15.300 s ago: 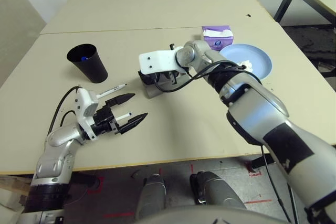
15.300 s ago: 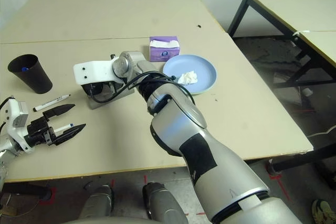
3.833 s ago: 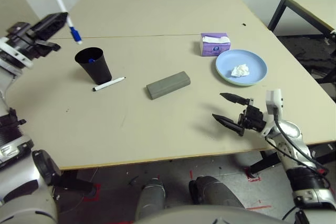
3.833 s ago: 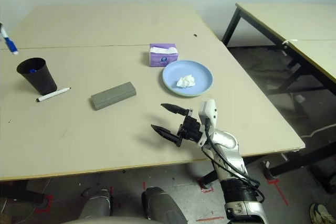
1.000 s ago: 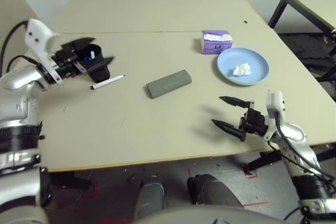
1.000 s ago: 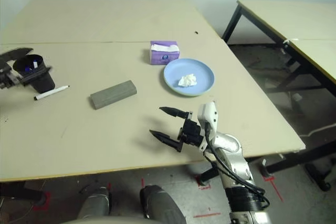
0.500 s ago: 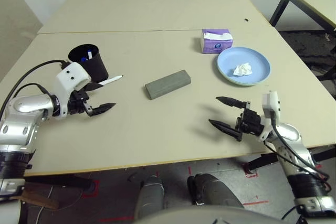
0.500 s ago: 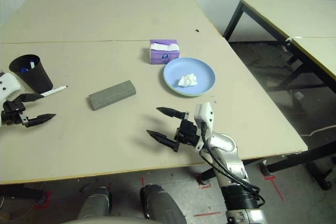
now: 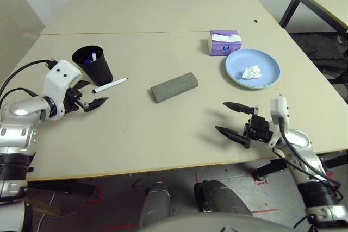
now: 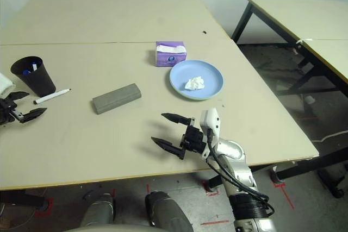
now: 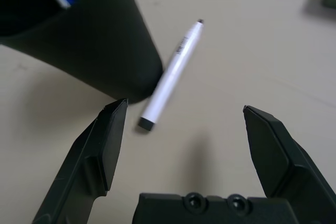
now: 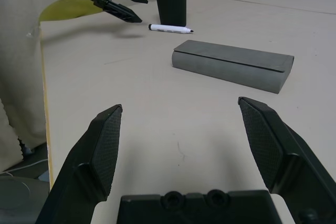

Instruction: Organize and tidy the items on the table.

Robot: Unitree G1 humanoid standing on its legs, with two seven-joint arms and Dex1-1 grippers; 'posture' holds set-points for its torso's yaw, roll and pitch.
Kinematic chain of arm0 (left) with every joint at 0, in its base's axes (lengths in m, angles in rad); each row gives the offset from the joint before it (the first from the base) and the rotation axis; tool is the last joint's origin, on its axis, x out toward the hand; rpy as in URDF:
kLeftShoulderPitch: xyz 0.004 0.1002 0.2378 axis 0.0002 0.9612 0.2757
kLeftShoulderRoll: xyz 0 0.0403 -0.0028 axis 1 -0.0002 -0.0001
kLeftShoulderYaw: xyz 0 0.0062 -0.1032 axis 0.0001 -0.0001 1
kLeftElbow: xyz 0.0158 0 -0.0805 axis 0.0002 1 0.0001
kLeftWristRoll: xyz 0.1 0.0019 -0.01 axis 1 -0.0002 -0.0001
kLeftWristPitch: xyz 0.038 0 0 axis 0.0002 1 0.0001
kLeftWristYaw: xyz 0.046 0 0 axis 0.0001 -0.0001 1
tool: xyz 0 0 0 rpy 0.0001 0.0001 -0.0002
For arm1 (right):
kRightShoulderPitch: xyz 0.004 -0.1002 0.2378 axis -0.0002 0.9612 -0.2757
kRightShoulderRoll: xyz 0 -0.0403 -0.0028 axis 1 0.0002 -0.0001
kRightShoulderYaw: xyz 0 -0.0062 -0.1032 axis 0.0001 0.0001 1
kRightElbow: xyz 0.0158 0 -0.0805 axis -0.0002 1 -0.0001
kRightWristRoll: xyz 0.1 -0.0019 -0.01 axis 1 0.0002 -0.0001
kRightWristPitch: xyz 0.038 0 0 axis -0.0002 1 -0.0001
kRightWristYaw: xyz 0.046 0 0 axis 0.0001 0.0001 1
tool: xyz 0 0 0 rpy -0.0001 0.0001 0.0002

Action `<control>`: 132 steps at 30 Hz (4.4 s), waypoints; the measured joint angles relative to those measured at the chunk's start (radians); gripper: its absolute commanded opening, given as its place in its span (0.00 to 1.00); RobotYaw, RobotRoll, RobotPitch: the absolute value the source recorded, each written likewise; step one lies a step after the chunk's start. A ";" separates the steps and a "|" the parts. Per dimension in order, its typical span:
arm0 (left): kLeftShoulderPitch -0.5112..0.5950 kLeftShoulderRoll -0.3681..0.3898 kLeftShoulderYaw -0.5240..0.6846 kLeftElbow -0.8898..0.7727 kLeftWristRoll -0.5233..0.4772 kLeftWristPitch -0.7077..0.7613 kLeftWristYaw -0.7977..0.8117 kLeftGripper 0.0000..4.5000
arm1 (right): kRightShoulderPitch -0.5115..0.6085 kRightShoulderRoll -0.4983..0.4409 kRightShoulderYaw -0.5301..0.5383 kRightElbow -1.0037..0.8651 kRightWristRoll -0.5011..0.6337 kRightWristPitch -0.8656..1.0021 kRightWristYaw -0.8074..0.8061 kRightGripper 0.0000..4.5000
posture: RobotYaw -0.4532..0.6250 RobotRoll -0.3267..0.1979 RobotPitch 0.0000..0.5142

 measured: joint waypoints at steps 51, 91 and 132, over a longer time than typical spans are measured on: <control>-0.326 -0.058 -0.112 0.274 0.025 0.359 -0.086 0.99 | 0.009 -0.007 0.004 -0.029 -0.010 -0.006 -0.020 1.00 | 0.33 0.62 0.19; -0.295 -0.067 -0.186 0.372 0.071 0.291 -0.212 0.99 | 0.013 0.001 0.010 -0.029 -0.022 -0.036 -0.029 1.00 | 0.31 0.62 0.14; -0.376 -0.161 -0.164 0.434 0.116 0.242 -0.061 0.99 | 0.032 -0.002 0.026 -0.042 -0.024 -0.038 -0.055 1.00 | 0.29 0.62 0.15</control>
